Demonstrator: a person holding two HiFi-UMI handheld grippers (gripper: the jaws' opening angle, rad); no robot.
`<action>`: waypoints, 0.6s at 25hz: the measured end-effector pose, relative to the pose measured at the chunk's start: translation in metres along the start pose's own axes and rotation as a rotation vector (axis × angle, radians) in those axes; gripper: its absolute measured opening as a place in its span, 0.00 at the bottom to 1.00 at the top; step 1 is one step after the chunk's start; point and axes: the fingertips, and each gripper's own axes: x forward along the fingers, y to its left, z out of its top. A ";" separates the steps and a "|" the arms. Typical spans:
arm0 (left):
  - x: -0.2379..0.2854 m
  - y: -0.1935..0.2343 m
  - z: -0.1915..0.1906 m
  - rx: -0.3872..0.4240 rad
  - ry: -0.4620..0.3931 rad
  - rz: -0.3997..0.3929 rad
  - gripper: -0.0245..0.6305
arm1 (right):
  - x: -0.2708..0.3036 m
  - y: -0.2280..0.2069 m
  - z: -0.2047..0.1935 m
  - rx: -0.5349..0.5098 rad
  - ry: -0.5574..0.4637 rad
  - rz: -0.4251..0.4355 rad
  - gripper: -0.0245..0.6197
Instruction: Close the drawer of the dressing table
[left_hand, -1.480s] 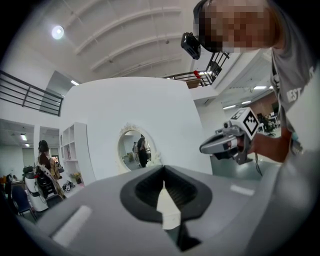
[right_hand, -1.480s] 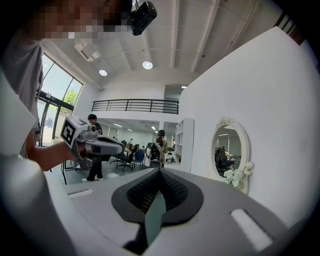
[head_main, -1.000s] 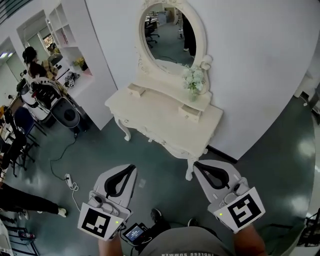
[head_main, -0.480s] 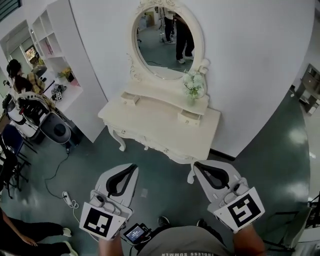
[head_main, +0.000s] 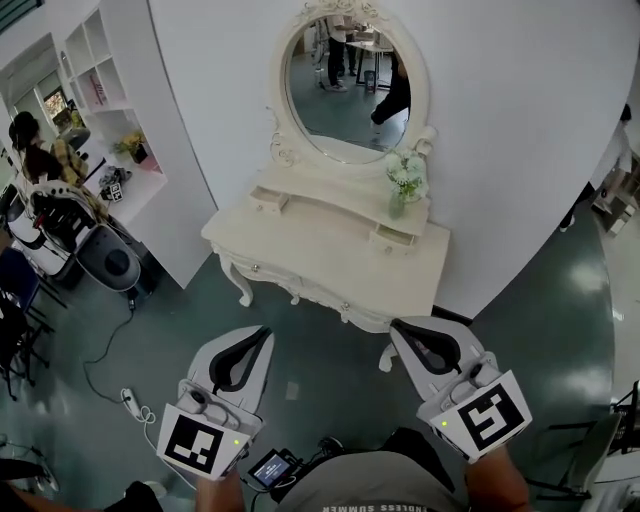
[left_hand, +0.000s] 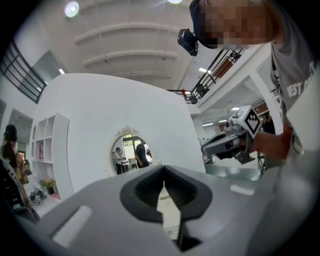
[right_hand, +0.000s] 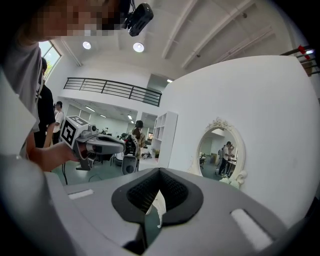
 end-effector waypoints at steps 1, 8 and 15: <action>-0.003 0.004 -0.005 -0.014 0.007 0.002 0.04 | 0.005 0.003 0.001 -0.004 0.003 0.005 0.04; -0.014 0.039 -0.021 -0.044 0.022 0.052 0.04 | 0.048 0.009 0.008 -0.020 0.019 0.054 0.04; -0.023 0.078 -0.031 -0.065 0.079 0.163 0.04 | 0.103 0.007 0.019 -0.025 -0.007 0.153 0.04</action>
